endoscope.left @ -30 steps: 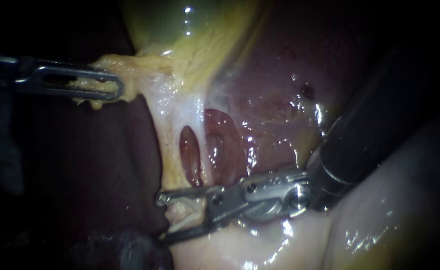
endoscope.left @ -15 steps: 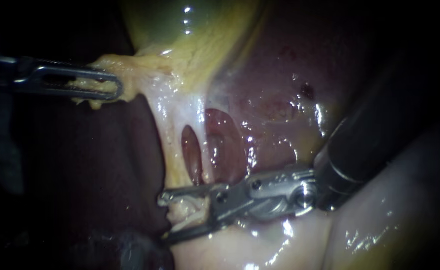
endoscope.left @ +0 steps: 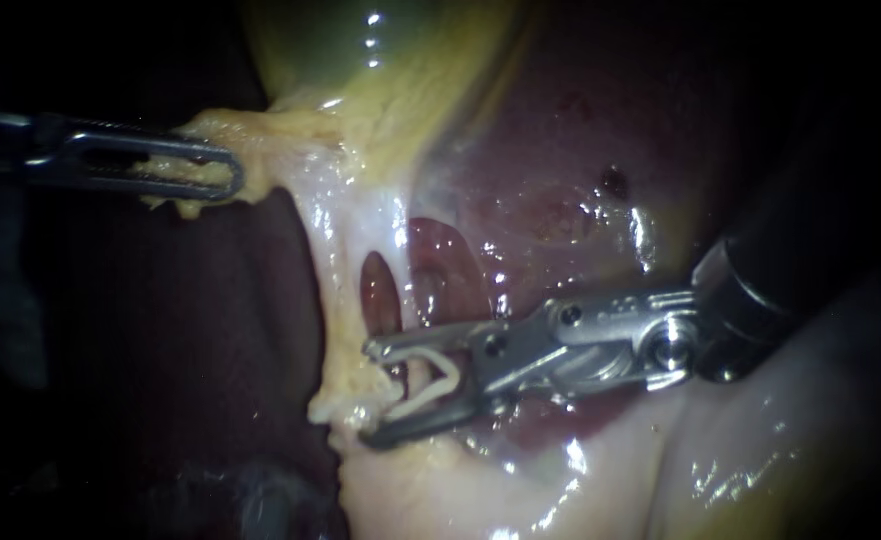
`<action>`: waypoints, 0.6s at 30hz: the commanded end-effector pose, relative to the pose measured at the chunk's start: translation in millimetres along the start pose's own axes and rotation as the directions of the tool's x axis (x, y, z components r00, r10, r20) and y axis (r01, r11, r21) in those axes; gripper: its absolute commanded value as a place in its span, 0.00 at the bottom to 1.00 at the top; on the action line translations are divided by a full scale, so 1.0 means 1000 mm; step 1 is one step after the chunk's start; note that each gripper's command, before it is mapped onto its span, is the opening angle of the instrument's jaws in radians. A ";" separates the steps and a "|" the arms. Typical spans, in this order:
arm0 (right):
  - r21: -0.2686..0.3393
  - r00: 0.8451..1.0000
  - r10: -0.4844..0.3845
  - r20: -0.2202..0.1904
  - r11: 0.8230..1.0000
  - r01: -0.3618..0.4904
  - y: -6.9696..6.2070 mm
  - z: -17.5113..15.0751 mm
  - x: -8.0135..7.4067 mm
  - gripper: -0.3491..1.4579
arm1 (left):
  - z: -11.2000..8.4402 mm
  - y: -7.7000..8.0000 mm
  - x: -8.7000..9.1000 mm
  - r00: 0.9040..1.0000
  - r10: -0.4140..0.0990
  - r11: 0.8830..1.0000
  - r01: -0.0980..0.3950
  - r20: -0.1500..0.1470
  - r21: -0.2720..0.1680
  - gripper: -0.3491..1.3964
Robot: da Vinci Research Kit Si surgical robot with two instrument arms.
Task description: Clipping second clip left tube
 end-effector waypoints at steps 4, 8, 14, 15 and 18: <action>-0.008 1.000 0.026 -0.005 1.000 -0.026 0.0004 0.0000 -0.0003 0.47 | -0.0001 0.0001 0.0000 1.000 0.000 1.000 0.000 0.000 0.000 0.00; -0.012 0.999 0.038 -0.005 0.999 -0.038 0.0009 0.0002 -0.0005 0.47 | -0.0001 0.0001 0.0000 1.000 0.000 1.000 0.000 0.000 0.000 0.00; -0.021 0.998 0.060 -0.004 0.998 -0.061 0.0012 0.0018 -0.0014 0.47 | -0.0001 0.0002 0.0000 1.000 0.000 1.000 0.000 0.000 0.000 0.00; -0.020 0.998 0.065 -0.003 0.998 -0.065 0.0013 0.0021 -0.0015 0.47 | -0.0001 0.0002 0.0000 1.000 0.000 1.000 0.000 0.000 0.000 0.00; -0.019 0.997 0.078 -0.001 0.997 -0.078 0.0014 0.0032 -0.0020 0.47 | 0.0000 0.0002 0.0000 1.000 0.000 1.000 0.000 0.000 0.000 0.00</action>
